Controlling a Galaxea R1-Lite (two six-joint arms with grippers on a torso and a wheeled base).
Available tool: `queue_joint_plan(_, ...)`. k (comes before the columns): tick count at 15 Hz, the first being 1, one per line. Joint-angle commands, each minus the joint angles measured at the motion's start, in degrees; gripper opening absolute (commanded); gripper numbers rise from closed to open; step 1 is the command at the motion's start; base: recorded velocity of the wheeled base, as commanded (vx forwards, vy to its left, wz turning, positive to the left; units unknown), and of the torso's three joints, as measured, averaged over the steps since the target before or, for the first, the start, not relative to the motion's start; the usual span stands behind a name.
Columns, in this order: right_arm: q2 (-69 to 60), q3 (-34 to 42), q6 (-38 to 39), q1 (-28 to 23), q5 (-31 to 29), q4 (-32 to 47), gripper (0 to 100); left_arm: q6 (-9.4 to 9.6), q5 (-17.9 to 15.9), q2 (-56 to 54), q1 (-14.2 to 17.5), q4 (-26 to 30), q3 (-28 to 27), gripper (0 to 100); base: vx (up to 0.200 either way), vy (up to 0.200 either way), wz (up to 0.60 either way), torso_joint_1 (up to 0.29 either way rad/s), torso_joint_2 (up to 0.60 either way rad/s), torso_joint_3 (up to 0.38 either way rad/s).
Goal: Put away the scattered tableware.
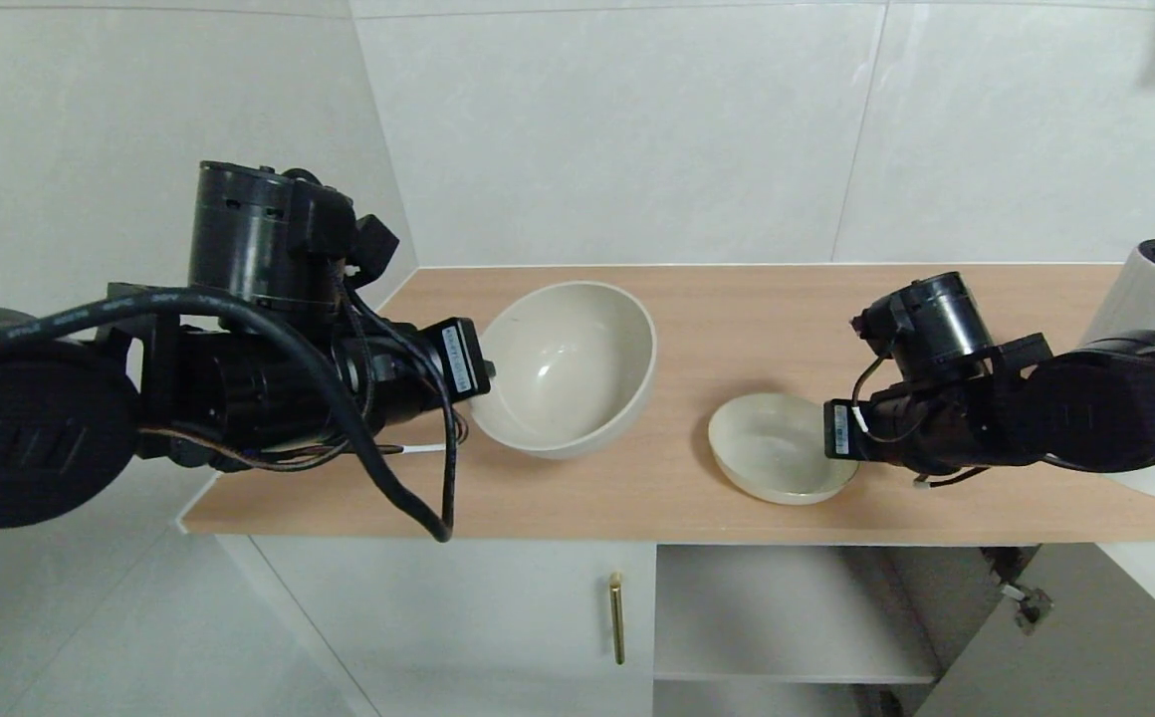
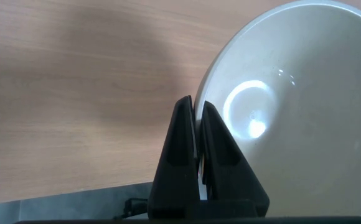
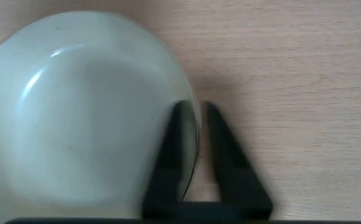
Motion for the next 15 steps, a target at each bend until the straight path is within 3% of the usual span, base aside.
queue_joint_plan(1, -0.72, 0.08, 0.06, 0.03, -0.01, -0.05, 0, -0.03, -0.05, -0.23, 0.07, -0.10, 0.67, 0, 0.000, 0.000, 0.00, 0.000, 0.00, 0.000)
queue_joint_plan(4, -4.93, 0.26, 0.32, 0.12, 1.04, 0.48, 0, 0.50, -0.22, -2.61, -0.02, -0.63, 3.83, 0, 0.000, 0.000, 0.00, 0.000, 0.00, 0.000)
queue_joint_plan(9, -15.31, 3.60, 1.38, 2.41, 6.32, 6.55, 0, 0.59, -3.30, -5.77, -0.02, -1.42, 9.81, 0, 0.000, 0.000, 0.00, 0.000, 0.00, 0.000)
queue_joint_plan(15, -19.26, 6.41, 1.29, 3.55, 8.60, 6.55, 0, 0.41, -3.30, -5.77, -0.02, -1.42, 10.42, 0, 0.000, 0.000, 0.00, 0.000, 0.00, 0.000)
